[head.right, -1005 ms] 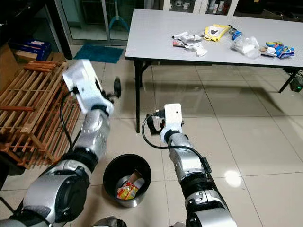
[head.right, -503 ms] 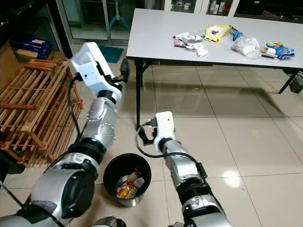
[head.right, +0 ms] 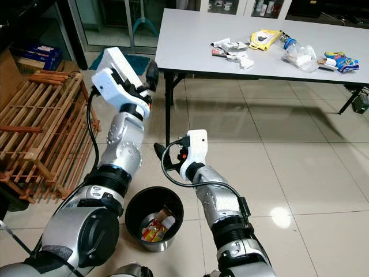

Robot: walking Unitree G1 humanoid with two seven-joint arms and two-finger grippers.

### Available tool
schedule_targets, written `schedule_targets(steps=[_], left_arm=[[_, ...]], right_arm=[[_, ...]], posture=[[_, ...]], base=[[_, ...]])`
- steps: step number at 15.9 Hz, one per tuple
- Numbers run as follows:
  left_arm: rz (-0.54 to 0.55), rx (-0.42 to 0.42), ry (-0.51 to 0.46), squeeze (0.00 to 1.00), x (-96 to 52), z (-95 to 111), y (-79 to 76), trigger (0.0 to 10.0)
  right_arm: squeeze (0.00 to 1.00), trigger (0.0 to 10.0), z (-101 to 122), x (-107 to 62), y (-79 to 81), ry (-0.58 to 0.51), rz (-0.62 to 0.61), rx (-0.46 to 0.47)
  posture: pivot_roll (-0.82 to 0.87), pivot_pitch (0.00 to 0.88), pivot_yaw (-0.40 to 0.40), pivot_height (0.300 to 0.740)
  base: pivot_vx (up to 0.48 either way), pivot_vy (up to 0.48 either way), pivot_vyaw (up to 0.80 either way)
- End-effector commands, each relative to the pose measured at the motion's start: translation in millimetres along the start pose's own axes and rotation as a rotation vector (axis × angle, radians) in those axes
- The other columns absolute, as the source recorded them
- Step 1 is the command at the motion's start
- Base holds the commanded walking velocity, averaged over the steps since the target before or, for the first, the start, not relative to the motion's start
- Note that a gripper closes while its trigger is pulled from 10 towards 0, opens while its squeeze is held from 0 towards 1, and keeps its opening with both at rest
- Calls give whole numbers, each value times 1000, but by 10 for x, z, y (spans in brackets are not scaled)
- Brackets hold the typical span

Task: Picking trash to rubbish bin

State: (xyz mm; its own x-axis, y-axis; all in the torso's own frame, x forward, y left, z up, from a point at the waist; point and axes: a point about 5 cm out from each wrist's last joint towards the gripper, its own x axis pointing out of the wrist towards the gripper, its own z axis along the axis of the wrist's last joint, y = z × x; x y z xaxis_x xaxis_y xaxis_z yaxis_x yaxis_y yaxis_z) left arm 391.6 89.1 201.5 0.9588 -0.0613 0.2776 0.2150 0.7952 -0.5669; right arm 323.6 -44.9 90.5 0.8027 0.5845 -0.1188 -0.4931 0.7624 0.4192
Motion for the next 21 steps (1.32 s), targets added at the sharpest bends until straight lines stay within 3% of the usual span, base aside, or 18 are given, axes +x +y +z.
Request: schedule_targets(steps=[1, 10, 17, 21], left_arm=[[-54, -66, 0, 0, 49, 1, -232, 10000], [-82, -313, 102, 0, -8, -161, -476, 10000], [-103, -510, 249, 0, -105, -349, -713, 10000], [-91, -569, 337, 0, -199, -470, -806, 10000]], right_arm=[[0, 10000, 24, -21, 3, -15, 16, 37], [0, 10000, 68, -10, 111, -27, 92, 96], [0, 10000, 98, -5, 108, -38, 79, 95], [0, 10000, 148, 17, 54, -60, 31, 85]], posture=[[2, 24, -49, 716], [3, 21, -44, 716], [3, 20, -38, 716], [3, 13, -32, 716]], base=[[0, 0, 0], [0, 0, 0], [0, 0, 0], [0, 0, 0]])
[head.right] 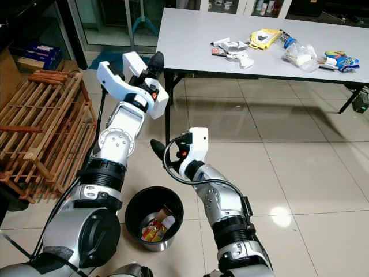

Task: Picking trash to rubbish bin

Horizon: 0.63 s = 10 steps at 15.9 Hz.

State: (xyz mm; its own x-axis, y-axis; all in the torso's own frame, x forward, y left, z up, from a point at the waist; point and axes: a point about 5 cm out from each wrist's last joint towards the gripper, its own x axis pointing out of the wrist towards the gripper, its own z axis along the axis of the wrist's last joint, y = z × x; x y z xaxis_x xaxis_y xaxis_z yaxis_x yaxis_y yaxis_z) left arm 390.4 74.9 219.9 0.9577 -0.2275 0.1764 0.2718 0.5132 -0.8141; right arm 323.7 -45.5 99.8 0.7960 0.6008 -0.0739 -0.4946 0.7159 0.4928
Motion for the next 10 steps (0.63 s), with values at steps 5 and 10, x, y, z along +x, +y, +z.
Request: schedule_targets(steps=[5, 10], left_arm=[[-34, -259, 240, 0, -217, -903, -418, 10000], [-60, -286, 286, 0, -299, -952, -528, 10000]], right_arm=[[0, 10000, 162, 101, -14, -55, -48, -2], [0, 10000, 182, 196, -40, -46, -86, 20]], posture=[[8, 2, -28, 716], [18, 0, -28, 716]], base=[[0, 0, 0], [0, 0, 0]])
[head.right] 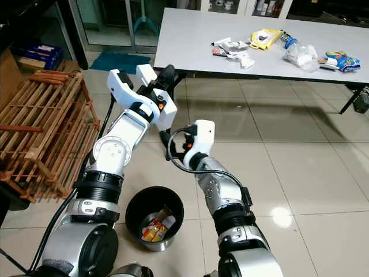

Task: Picking trash to rubbish bin

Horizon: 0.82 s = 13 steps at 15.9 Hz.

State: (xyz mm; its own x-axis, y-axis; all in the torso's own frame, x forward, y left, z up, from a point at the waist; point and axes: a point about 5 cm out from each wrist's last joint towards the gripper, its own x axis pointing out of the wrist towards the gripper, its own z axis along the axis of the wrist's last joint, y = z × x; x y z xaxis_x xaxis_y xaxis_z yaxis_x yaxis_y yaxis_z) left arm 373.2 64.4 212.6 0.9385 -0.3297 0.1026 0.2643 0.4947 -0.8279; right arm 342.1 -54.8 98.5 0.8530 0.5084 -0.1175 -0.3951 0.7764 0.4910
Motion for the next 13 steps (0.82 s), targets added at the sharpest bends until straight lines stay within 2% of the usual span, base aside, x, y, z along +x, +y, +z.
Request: schedule_targets(steps=[1, 6, 7, 8, 13], left_arm=[[-89, -262, 169, 0, -52, -840, -499, 10000], [-127, -278, 192, 0, -91, -853, -608, 10000], [-128, -280, 196, 0, -96, -854, -614, 10000], [-130, -285, 199, 0, -101, -854, -619, 10000], [-133, -297, 203, 0, -108, -837, -640, 10000]], right_arm=[[0, 10000, 88, 103, 133, -25, 22, 17], [0, 10000, 59, 138, 140, -11, 23, 19], [0, 5333, 59, 142, 135, -13, 21, 18], [0, 0, 64, 143, 122, -15, 16, 19], [0, 0, 71, 143, 74, -20, 5, 24]], posture=[[18, 0, -29, 716], [22, 2, -33, 716], [22, 5, -34, 716], [21, 7, -34, 716], [24, 12, -37, 716]], base=[[0, 0, 0], [0, 0, 0], [0, 0, 0], [0, 0, 0], [0, 0, 0]])
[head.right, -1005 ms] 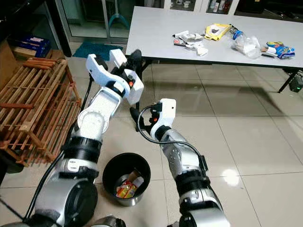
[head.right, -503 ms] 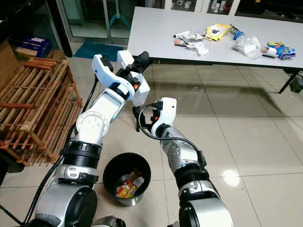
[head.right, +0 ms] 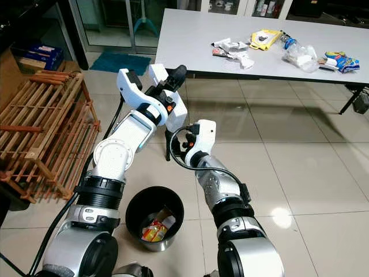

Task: Picking trash to rubbish bin

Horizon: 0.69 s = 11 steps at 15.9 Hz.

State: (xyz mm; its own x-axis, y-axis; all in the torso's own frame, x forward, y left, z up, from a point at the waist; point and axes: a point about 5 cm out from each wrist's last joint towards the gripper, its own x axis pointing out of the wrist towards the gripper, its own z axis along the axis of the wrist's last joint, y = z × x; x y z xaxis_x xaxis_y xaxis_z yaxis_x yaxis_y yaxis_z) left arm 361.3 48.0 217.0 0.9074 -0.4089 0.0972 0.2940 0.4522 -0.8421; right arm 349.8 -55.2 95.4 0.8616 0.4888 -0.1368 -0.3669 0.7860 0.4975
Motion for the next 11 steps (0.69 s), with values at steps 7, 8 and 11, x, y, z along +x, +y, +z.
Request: schedule_targets(steps=[7, 8, 11], left_arm=[[-102, -268, 122, 0, 13, -702, -485, 10000], [-102, -268, 122, 0, 13, -702, -485, 10000], [-102, -268, 122, 0, 13, -702, -485, 10000]], right_arm=[[0, 0, 65, 76, 95, -31, 16, 13], [0, 0, 65, 76, 95, -31, 16, 13], [0, 0, 65, 76, 95, -31, 16, 13]], posture=[[24, 15, -37, 716], [24, 15, -37, 716], [24, 15, -37, 716]], base=[[0, 0, 0], [0, 0, 0], [0, 0, 0]])
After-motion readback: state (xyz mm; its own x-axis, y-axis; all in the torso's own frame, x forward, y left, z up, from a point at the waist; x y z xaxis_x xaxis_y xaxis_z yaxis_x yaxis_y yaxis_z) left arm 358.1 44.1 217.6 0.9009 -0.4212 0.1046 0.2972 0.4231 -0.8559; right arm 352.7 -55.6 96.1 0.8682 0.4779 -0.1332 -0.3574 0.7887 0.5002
